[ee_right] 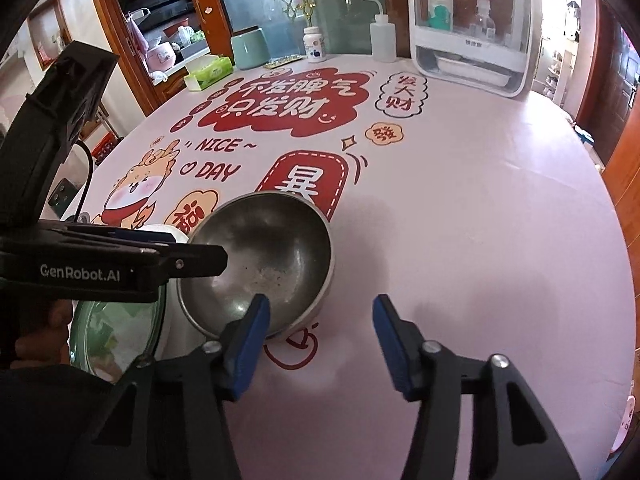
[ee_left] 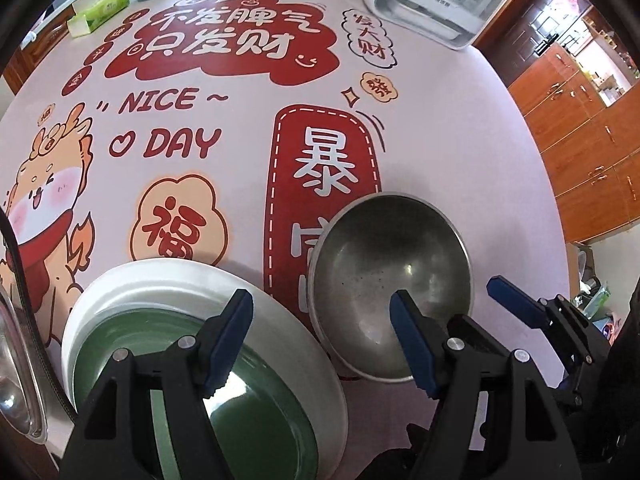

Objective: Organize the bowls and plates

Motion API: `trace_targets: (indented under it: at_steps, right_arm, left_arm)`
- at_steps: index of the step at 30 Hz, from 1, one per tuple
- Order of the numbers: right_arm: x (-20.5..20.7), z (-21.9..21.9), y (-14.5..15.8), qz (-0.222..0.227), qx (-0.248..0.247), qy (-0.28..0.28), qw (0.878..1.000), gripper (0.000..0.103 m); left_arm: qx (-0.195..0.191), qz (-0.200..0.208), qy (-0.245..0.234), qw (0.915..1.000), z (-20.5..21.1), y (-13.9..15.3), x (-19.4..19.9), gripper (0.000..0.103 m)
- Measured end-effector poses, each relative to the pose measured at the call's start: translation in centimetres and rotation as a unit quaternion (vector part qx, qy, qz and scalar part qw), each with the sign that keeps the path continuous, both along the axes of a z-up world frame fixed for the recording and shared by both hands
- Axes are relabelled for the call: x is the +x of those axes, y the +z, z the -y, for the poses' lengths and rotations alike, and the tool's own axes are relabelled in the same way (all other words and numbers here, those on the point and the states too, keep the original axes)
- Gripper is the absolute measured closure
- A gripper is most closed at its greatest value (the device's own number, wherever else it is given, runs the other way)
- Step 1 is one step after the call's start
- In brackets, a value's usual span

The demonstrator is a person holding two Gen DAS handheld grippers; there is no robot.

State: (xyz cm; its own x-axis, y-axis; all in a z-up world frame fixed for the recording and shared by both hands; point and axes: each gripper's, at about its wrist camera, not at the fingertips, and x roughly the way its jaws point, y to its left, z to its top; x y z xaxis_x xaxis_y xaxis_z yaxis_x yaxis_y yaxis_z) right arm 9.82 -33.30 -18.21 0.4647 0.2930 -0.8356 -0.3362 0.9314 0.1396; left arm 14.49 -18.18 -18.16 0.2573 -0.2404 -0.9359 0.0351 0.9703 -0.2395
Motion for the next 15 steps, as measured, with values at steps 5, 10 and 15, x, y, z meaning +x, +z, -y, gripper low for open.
trace_targets:
  at_steps: [5,10,15]
  right_arm:
    - [0.7,0.2,-0.7,-0.011,0.004,0.005,1.000,0.061]
    - [0.9,0.2,-1.1,-0.021,0.008,0.007,1.000,0.069]
    - [1.1,0.4,-1.4,-0.028,0.011,0.003,1.000,0.076]
  left_arm:
    - [0.005,-0.014,0.000,0.9999,0.3,-0.9,0.7,0.044]
    - [0.005,-0.028,-0.003,0.9996,0.5,-1.7,1.0,0.054]
    - [0.002,-0.035,-0.008,0.9994,0.8,-2.2,1.2,0.070]
